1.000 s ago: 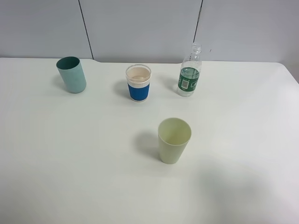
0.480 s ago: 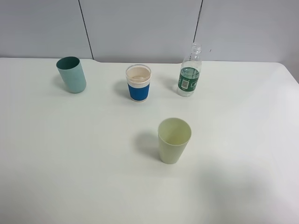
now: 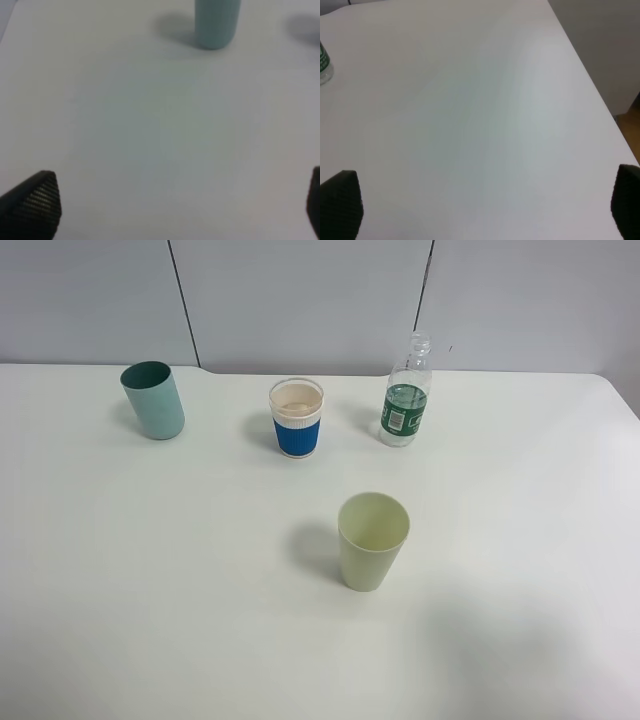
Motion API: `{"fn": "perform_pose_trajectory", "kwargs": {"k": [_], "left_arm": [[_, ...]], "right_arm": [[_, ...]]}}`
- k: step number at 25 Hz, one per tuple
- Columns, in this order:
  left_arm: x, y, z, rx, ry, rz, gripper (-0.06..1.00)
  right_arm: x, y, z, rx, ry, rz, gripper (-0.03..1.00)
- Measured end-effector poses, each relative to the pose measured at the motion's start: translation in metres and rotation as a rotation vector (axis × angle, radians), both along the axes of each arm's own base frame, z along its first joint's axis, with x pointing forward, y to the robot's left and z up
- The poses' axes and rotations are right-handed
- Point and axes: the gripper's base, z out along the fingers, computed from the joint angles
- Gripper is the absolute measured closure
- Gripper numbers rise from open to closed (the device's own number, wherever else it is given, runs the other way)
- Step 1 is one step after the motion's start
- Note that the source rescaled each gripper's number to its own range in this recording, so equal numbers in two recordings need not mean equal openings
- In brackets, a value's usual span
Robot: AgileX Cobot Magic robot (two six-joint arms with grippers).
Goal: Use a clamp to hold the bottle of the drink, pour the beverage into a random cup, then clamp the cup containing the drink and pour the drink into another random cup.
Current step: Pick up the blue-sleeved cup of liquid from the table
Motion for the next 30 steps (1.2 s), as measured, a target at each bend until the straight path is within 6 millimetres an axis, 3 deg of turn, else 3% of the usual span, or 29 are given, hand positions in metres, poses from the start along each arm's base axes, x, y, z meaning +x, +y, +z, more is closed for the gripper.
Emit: {"fn": "perform_pose_trajectory", "kwargs": {"k": [22, 25, 30], "left_arm": [[0.000, 0.000, 0.006, -0.013, -0.048, 0.002, -0.06], [0.007, -0.001, 0.017, -0.019, -0.085, -0.001, -0.06], [0.036, -0.004, 0.023, -0.003, -0.028, -0.010, -0.06]], "right_arm": [[0.000, 0.000, 0.000, 0.000, 0.000, 0.000, -0.03], [0.000, 0.000, 0.000, 0.000, 0.000, 0.000, -0.03], [0.000, 0.000, 0.000, 0.000, 0.000, 0.000, -0.03]]}}
